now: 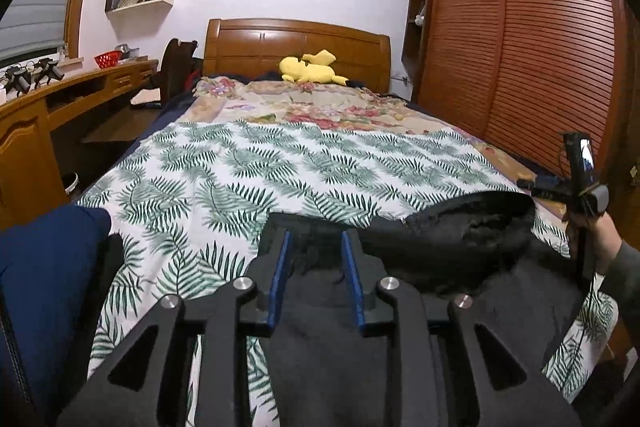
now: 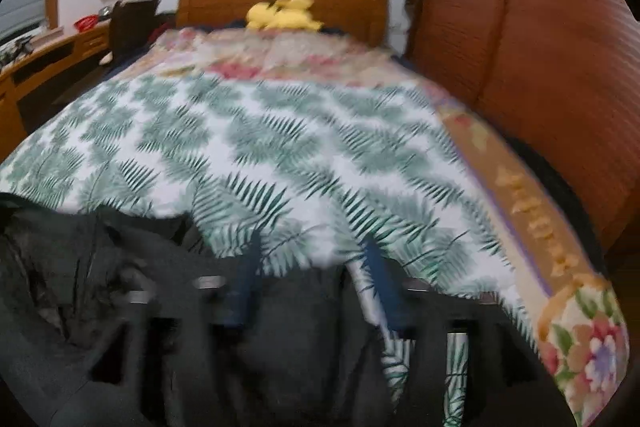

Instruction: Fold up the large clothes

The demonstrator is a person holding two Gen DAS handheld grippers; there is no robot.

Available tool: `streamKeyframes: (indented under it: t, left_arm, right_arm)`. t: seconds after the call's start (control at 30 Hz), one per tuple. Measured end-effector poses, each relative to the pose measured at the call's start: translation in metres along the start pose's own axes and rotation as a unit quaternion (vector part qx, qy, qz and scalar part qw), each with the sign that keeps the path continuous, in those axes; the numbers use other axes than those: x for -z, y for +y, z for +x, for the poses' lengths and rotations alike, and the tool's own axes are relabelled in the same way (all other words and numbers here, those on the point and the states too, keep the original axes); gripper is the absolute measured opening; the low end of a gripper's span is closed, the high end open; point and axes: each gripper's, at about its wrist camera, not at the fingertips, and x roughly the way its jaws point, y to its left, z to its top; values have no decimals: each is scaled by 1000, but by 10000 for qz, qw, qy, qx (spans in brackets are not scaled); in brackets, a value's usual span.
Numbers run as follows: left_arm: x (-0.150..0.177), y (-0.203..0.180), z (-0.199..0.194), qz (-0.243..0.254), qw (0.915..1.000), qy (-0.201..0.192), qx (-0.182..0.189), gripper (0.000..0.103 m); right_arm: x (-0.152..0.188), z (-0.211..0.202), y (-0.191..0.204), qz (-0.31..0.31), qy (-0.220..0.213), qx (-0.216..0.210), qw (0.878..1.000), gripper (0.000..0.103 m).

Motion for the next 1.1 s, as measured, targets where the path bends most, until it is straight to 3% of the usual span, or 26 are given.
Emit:
streamKeyframes:
  t: [0.17, 0.43, 0.73, 0.9, 0.93, 0.97, 1.1]
  left_arm:
    - [15, 0, -1, 16, 9998, 162, 89, 25]
    - [40, 0, 1, 84, 9988, 460, 138, 25]
    - [43, 9, -4, 54, 9988, 469, 130, 25]
    - [45, 12, 0, 68, 9984, 549, 141, 25]
    - [46, 11, 1, 86, 9982, 579, 154, 25]
    - [47, 11, 2, 112, 9980, 597, 165, 25]
    - [48, 9, 5, 180, 9976, 641, 185, 25]
  right_arm:
    - [-3, -15, 23, -302, -16, -434, 9986, 67]
    - [6, -23, 98, -723, 148, -1258, 9893, 67]
    - [28, 4, 180, -1103, 704, -2055, 9699, 67]
    - [37, 36, 213, -1282, 1245, -2185, 9593, 65]
    - [39, 43, 218, -1338, 1373, -2155, 9575, 58]
    - [43, 51, 222, -1393, 1546, -2108, 9551, 42]
    - [48, 68, 232, -1493, 1786, -2126, 9490, 33]
